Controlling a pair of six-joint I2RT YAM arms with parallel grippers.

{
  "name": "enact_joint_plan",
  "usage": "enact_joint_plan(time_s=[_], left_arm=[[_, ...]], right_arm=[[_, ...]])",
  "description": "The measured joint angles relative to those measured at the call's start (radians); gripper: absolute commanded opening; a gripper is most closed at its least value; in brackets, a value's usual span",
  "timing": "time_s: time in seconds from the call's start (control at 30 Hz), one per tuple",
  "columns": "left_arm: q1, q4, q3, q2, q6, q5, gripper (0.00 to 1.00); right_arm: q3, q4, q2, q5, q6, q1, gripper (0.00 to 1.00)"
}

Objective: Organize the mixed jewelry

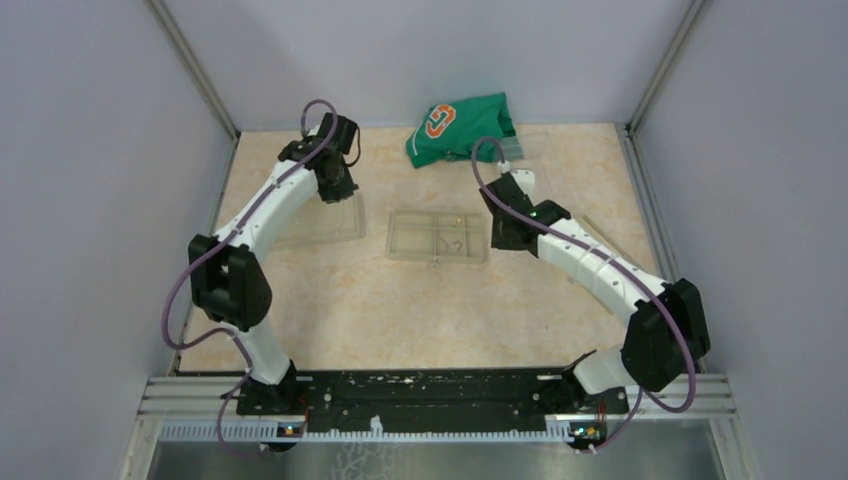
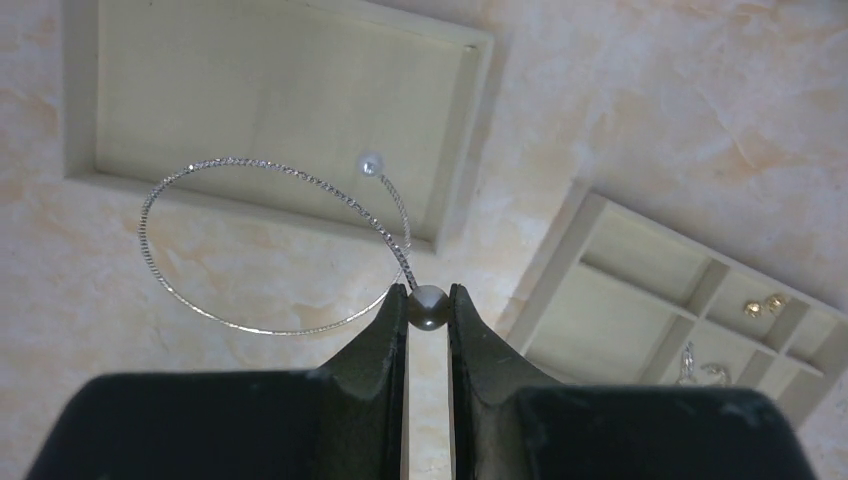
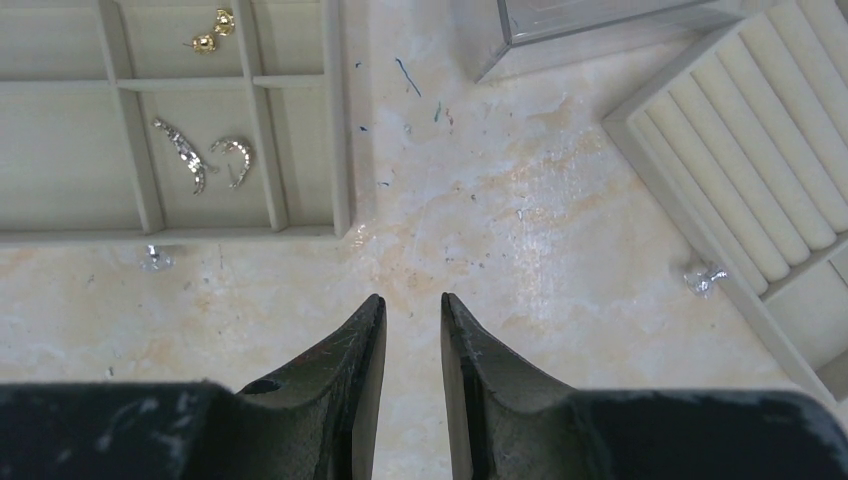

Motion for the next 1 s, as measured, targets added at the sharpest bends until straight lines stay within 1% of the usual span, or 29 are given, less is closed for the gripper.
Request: enact_joint_plan(time_s=[0.2, 0.4, 0.67, 0.7, 0.73, 0.77, 0.8, 0.83, 0.9, 1.0], left_arm=[[0.098, 0.108, -0.005, 0.113, 0.079, 0.050, 0.00], [0.178, 0.224, -0.053, 0.166, 0.134, 0.108, 0.00], [0.220, 0.314, -0.082, 0.254, 0.155, 0.117, 0.00], [0.221, 0.315, -0.083, 0.264, 0.156, 0.120, 0.04], [0.223, 0.316, -0.085, 0.272, 0.158, 0.124, 0.12], [0.225, 0.317, -0.087, 0.277, 0.158, 0.127, 0.22], [0.225, 0.317, -0.091, 0.278, 0.158, 0.130, 0.37], [0.225, 0.316, -0.094, 0.278, 0.158, 0.130, 0.44], [0.225, 0.314, -0.098, 0.278, 0.157, 0.133, 0.50], [0.225, 0.307, -0.098, 0.277, 0.154, 0.133, 0.53]], right_arm=[[0.028, -0.003, 0.011, 0.001, 0.010, -0.001, 0.27], [0.030, -0.003, 0.034, 0.003, 0.018, -0.001, 0.27], [0.045, -0.015, 0.054, 0.004, 0.026, -0.001, 0.27], [0.050, -0.019, 0.054, 0.005, 0.026, -0.001, 0.27], [0.050, -0.018, 0.054, 0.006, 0.027, -0.001, 0.27], [0.050, -0.020, 0.054, 0.007, 0.029, -0.001, 0.27], [0.050, -0.023, 0.055, 0.007, 0.032, -0.001, 0.27], [0.050, -0.025, 0.055, 0.007, 0.033, -0.001, 0.27], [0.050, -0.025, 0.055, 0.007, 0.035, -0.001, 0.27], [0.050, -0.025, 0.055, 0.007, 0.037, -0.001, 0.27]])
